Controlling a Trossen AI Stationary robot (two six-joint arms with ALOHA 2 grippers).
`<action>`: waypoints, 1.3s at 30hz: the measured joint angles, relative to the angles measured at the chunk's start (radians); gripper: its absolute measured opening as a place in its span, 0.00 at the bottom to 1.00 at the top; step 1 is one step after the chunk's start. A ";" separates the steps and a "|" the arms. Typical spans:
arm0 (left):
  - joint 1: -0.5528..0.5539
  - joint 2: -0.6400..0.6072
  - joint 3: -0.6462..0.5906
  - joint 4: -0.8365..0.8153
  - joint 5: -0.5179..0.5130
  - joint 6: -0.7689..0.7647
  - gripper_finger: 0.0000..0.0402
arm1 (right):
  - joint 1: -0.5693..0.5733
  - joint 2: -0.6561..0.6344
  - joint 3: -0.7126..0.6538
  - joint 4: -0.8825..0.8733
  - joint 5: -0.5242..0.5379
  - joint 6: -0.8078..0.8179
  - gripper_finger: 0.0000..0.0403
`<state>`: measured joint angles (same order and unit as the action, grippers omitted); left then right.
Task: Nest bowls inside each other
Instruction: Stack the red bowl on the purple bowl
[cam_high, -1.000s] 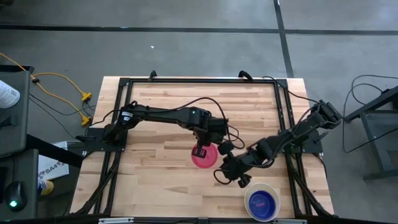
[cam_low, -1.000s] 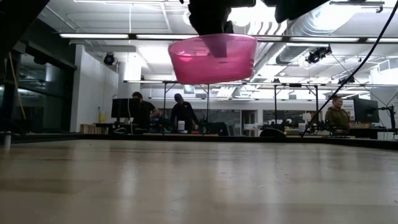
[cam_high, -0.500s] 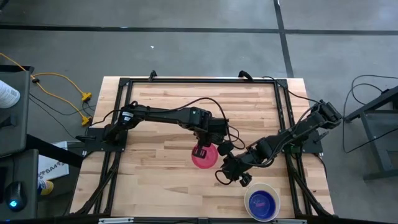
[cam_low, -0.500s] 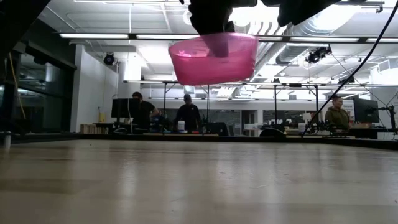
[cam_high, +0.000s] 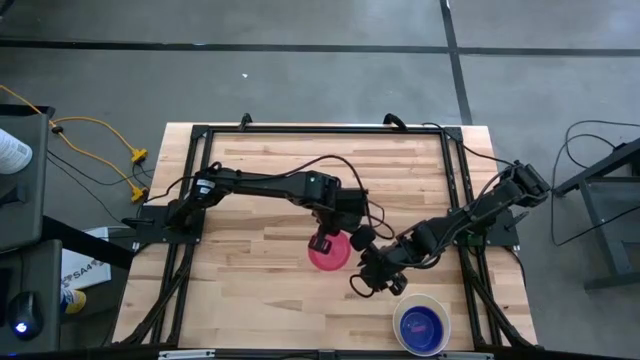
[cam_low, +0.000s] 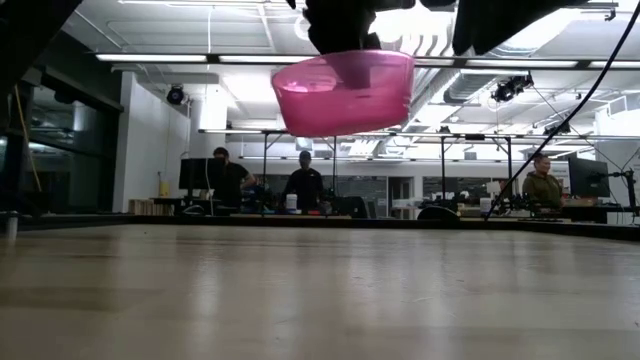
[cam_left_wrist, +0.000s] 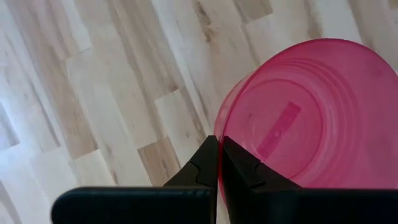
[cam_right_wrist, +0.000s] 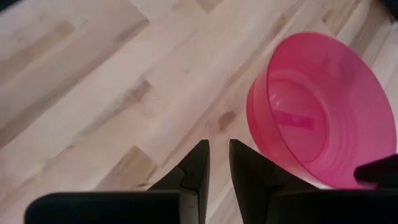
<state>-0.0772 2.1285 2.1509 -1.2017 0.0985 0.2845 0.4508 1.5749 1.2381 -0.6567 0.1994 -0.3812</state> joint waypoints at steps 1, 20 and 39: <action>0.001 0.001 0.000 0.001 -0.001 -0.005 0.00 | -0.001 0.000 0.000 -0.011 0.005 0.006 0.14; 0.025 0.003 0.001 -0.007 0.027 -0.016 0.00 | 0.033 0.000 0.002 0.007 0.067 0.074 0.14; 0.064 0.003 0.001 -0.006 0.054 -0.028 0.00 | -0.016 0.000 0.002 0.087 -0.018 0.040 0.14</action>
<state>-0.0128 2.1319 2.1517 -1.2074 0.1526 0.2565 0.4348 1.5749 1.2400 -0.5699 0.1811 -0.3410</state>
